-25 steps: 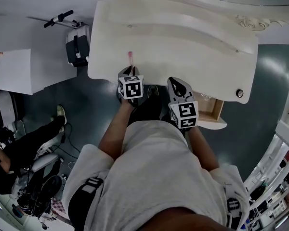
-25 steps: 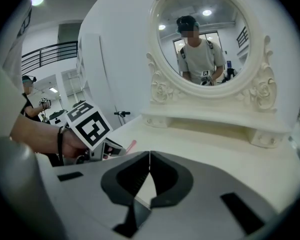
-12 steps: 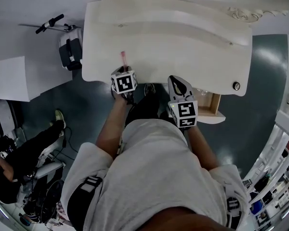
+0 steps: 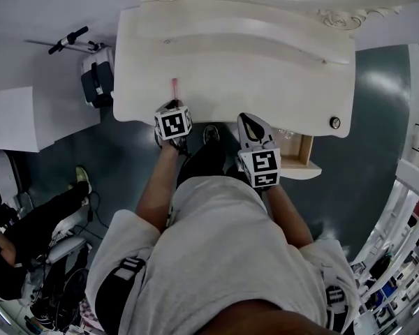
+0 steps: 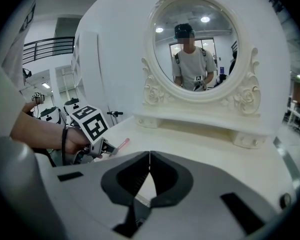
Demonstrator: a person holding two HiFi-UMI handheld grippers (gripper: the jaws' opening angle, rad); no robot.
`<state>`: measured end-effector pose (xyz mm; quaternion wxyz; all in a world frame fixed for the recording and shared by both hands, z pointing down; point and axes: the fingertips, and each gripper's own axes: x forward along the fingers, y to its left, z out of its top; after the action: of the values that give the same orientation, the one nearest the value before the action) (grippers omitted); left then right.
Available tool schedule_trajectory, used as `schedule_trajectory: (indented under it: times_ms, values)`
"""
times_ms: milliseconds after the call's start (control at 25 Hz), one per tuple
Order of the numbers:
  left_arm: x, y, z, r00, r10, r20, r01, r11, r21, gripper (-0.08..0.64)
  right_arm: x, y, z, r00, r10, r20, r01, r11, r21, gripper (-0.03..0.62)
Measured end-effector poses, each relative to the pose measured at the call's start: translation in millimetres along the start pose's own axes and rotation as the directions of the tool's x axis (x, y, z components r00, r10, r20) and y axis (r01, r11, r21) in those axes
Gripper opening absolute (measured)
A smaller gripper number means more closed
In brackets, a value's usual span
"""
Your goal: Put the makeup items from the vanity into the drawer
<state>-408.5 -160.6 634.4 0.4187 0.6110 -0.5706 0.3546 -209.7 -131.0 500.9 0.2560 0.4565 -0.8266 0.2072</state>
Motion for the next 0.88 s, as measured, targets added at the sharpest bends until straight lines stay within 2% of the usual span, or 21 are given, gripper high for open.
schedule_trajectory:
  times_ms: [320, 720, 880]
  values:
    - [-20, -27, 8, 0.998, -0.029, 0.056, 0.026, 0.998, 0.056, 0.043, -21, 0, 1, 1.000, -0.016, 0.027, 0.016, 1.000, -0.005, 0.015]
    - [-29, -73, 3, 0.995, -0.077, 0.066, 0.067, 0.988, 0.140, 0.043, -60, -20, -17, 0.995, -0.089, 0.045, 0.087, 0.995, 0.042, 0.015]
    - [-36, -98, -3, 0.992, -0.109, 0.064, 0.099, 0.984, 0.149, 0.043, -78, -26, -21, 0.992, -0.108, 0.060, 0.104, 0.993, 0.057, 0.015]
